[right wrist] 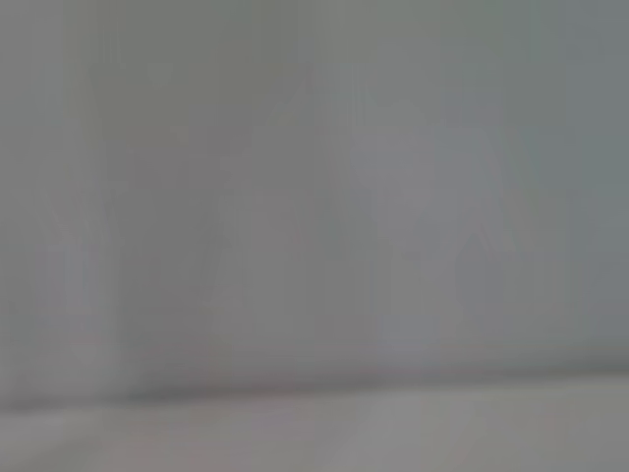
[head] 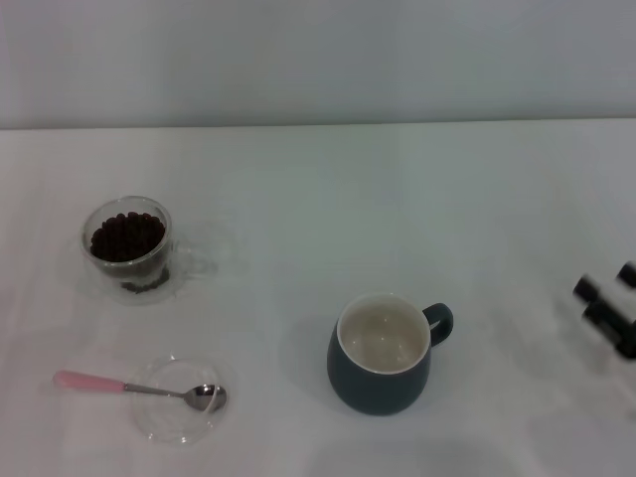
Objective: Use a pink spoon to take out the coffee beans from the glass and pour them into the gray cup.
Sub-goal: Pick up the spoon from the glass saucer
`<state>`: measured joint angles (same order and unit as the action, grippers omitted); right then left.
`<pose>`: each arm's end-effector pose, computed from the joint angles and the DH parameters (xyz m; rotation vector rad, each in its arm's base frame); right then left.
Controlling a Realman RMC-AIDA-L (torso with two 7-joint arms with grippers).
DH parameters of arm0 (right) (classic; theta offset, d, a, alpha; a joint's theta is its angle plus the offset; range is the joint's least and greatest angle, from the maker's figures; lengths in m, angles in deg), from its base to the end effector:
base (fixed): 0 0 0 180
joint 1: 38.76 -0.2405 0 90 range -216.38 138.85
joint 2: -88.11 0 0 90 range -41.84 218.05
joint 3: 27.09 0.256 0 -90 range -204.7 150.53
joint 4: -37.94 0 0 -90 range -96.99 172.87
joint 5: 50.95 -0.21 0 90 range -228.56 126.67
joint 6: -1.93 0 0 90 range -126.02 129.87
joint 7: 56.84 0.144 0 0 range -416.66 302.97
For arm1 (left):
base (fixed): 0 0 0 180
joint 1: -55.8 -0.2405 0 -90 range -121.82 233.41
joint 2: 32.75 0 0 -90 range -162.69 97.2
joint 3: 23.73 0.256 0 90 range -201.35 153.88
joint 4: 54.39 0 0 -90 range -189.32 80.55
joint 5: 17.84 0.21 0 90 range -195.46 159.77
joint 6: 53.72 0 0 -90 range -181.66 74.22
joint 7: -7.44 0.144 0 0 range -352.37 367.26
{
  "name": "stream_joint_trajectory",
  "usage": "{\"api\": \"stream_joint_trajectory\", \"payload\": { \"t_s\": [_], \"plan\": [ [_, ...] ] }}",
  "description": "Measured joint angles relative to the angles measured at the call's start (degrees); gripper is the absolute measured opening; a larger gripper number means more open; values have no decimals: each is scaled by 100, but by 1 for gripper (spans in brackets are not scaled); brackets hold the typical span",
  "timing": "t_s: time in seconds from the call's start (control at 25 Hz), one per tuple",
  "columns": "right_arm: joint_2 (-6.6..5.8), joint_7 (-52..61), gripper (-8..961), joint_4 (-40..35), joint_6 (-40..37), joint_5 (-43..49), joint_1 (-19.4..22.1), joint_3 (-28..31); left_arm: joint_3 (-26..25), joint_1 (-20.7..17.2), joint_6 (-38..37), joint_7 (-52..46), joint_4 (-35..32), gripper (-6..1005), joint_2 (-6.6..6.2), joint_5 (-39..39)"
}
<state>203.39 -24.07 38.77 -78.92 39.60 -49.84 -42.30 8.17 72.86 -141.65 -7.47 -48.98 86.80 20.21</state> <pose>0.3901 0.2149 -0.0061 -1.7979 0.7997 0.7833 -0.3785 0.2461 0.0309 -1.2454 -0.5730 -0.7697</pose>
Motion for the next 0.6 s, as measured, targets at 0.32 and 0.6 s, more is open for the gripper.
{"api": "stream_joint_trajectory", "payload": {
  "t_s": [0.32, 0.6],
  "plan": [
    [13, -1293, 726, 521, 211, -784, -753, 1178, 3, -4, 148, -767, 198, 888, -3, -35],
    [11, -1446, 726, 511, 482, -822, -1190, 1906, 219, -482, -16, -834, 215, 887, -22, 60]
  ]
}}
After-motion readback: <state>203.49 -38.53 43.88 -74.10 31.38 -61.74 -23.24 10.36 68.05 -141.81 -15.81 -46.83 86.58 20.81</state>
